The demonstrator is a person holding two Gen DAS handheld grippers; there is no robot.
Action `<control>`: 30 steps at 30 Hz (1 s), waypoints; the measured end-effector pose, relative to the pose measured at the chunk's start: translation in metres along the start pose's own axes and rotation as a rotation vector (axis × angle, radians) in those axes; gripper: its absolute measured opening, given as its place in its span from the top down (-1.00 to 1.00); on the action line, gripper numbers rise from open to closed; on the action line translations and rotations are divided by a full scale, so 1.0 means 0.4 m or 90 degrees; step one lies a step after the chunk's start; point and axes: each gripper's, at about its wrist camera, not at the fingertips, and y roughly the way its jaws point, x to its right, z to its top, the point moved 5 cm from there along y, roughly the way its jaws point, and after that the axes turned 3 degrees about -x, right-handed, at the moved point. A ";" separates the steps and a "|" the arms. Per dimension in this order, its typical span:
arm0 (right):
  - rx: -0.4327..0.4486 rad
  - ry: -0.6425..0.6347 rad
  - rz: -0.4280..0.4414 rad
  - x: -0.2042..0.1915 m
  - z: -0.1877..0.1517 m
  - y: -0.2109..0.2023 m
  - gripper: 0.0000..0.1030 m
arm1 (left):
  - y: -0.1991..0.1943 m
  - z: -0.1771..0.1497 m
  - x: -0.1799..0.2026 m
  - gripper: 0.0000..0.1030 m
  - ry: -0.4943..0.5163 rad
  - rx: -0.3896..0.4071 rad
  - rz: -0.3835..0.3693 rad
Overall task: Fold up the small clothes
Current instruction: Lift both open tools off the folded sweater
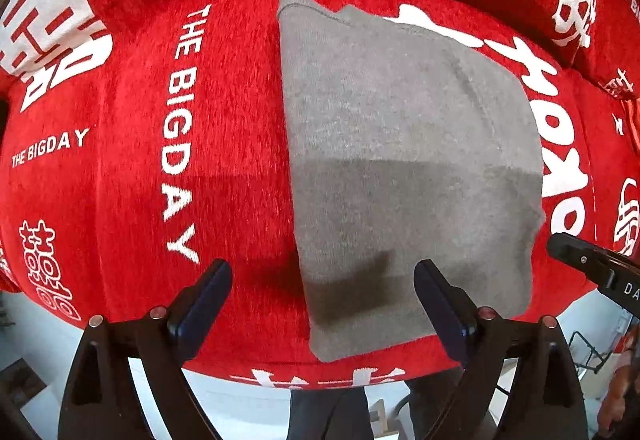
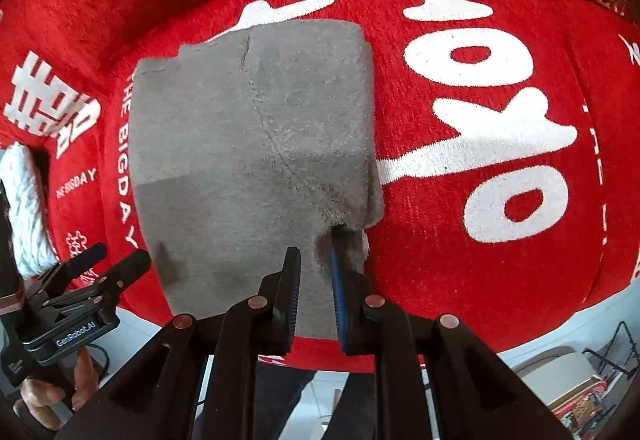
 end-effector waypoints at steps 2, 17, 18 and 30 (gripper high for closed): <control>0.002 -0.007 -0.011 -0.005 0.002 -0.002 0.66 | -0.003 -0.001 -0.003 -0.80 -0.007 -0.001 0.003; 0.044 -0.022 -0.057 -0.032 0.027 -0.058 -0.53 | -0.058 0.033 -0.009 -0.80 -0.007 0.052 0.078; 0.050 -0.022 -0.056 -0.034 0.030 -0.064 -0.54 | -0.061 0.035 -0.009 -0.80 -0.007 0.056 0.088; 0.090 -0.029 -0.085 -0.029 0.038 -0.092 -0.99 | -0.088 0.040 0.003 -1.00 -0.009 0.075 0.079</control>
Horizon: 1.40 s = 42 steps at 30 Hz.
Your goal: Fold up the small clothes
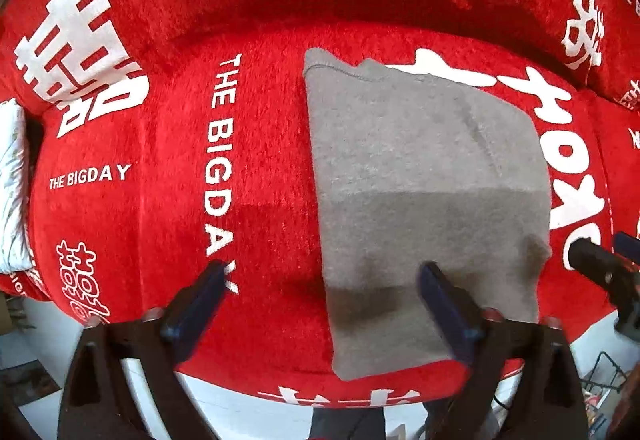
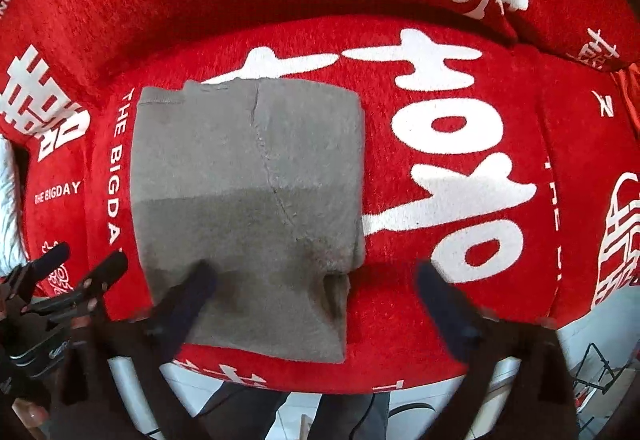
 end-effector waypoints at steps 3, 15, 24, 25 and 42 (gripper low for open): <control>0.005 0.003 -0.003 0.000 0.004 -0.002 -0.99 | -0.014 0.003 0.007 -1.00 0.003 0.012 -0.011; -0.005 0.003 -0.016 -0.004 -0.004 0.006 -0.99 | -0.017 -0.003 0.002 -1.00 -0.021 0.004 -0.005; -0.009 0.005 -0.018 -0.010 -0.010 0.011 -0.99 | -0.010 -0.013 -0.005 -1.00 -0.023 -0.002 -0.008; -0.009 0.006 -0.018 -0.010 -0.009 0.011 -0.99 | -0.009 -0.013 -0.006 -1.00 -0.021 -0.003 -0.008; -0.012 0.003 -0.021 -0.022 -0.011 0.020 -0.99 | 0.005 -0.018 -0.014 -1.00 -0.020 -0.013 -0.005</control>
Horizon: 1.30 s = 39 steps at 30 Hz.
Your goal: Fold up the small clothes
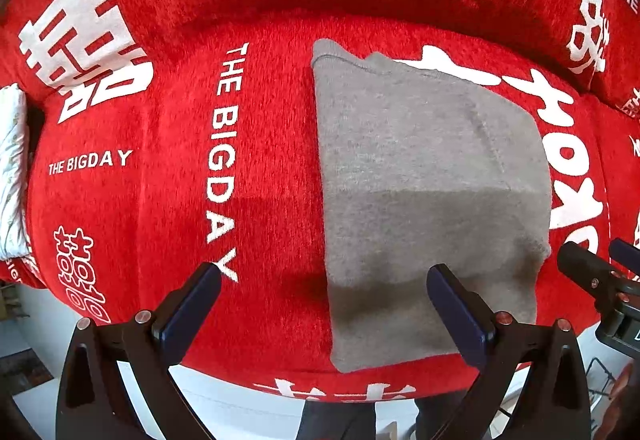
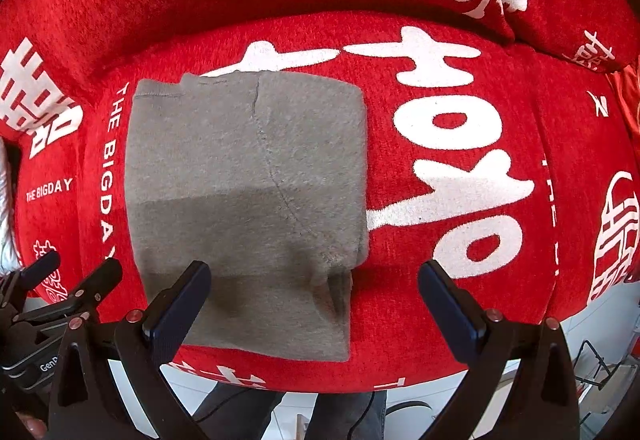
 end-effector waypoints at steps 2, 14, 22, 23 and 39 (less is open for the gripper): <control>0.000 -0.001 -0.002 -0.002 0.001 0.002 -0.99 | 0.001 0.000 -0.001 -1.00 0.001 0.000 0.001; -0.003 -0.003 -0.010 -0.016 0.000 0.012 -0.99 | 0.016 -0.003 -0.021 -1.00 -0.003 -0.001 0.004; -0.002 -0.005 -0.014 -0.026 -0.001 0.013 -0.99 | 0.017 -0.005 -0.026 -1.00 0.005 0.005 0.003; -0.003 -0.005 -0.015 -0.027 -0.001 0.014 -0.99 | 0.016 -0.006 -0.025 -1.00 0.007 0.006 0.003; -0.003 -0.001 -0.018 -0.031 -0.002 0.020 -0.99 | 0.021 -0.005 -0.025 -1.00 0.012 0.015 0.012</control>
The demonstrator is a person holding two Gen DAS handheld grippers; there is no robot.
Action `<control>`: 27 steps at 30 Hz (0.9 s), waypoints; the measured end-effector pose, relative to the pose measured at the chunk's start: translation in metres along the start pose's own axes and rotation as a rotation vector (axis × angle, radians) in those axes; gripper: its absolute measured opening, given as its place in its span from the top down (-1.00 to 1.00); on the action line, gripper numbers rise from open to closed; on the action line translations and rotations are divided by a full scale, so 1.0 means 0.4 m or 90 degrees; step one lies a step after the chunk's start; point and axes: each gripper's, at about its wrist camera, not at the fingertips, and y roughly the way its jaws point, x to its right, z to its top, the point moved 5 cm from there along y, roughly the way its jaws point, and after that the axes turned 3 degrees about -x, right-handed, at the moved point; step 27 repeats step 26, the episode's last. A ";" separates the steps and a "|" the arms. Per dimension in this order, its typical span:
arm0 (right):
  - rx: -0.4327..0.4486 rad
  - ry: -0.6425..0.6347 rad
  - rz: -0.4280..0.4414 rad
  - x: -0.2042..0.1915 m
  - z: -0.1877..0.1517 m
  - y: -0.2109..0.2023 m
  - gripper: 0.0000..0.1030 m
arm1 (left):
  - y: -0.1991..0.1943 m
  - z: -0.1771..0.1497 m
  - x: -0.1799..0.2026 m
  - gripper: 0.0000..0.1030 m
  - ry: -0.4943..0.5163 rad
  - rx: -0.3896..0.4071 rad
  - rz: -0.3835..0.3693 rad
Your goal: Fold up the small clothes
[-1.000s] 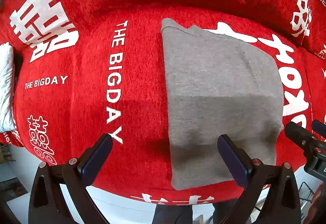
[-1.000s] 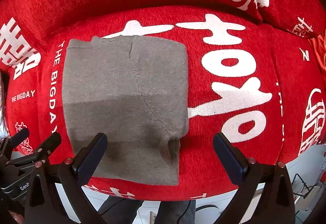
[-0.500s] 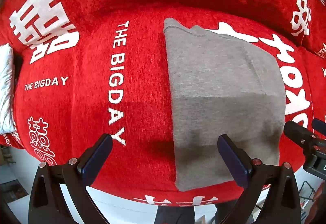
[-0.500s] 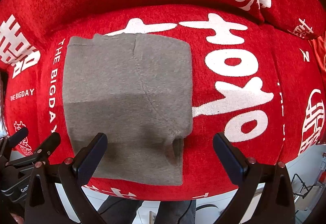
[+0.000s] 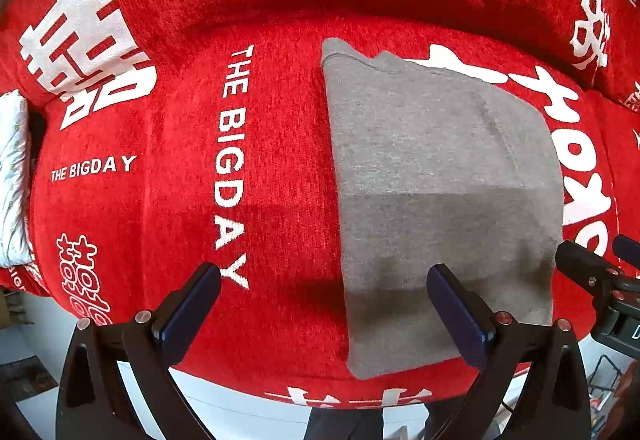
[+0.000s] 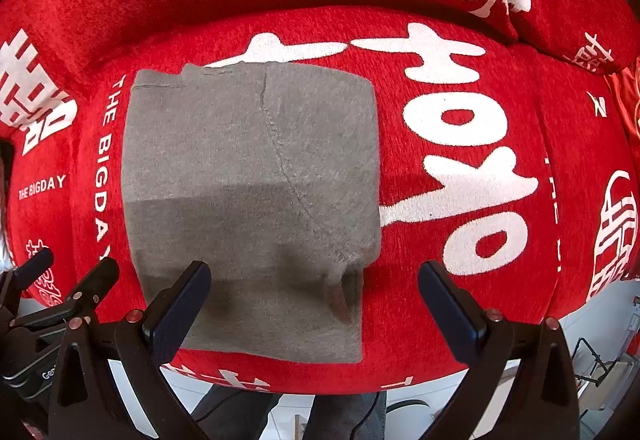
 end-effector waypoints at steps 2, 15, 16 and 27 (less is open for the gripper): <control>0.000 0.002 0.000 0.000 0.000 0.001 -0.99 | 0.001 0.001 -0.001 -1.00 0.001 0.001 0.000; 0.004 -0.003 -0.005 -0.013 -0.007 0.015 -0.99 | 0.024 0.000 -0.009 -1.00 0.000 0.005 0.005; 0.003 -0.003 -0.005 -0.014 -0.008 0.018 -0.99 | 0.028 -0.001 -0.011 -1.00 -0.002 0.004 0.005; 0.000 -0.012 0.003 -0.003 -0.008 0.045 -0.99 | 0.039 -0.005 -0.007 -1.00 -0.021 0.013 -0.001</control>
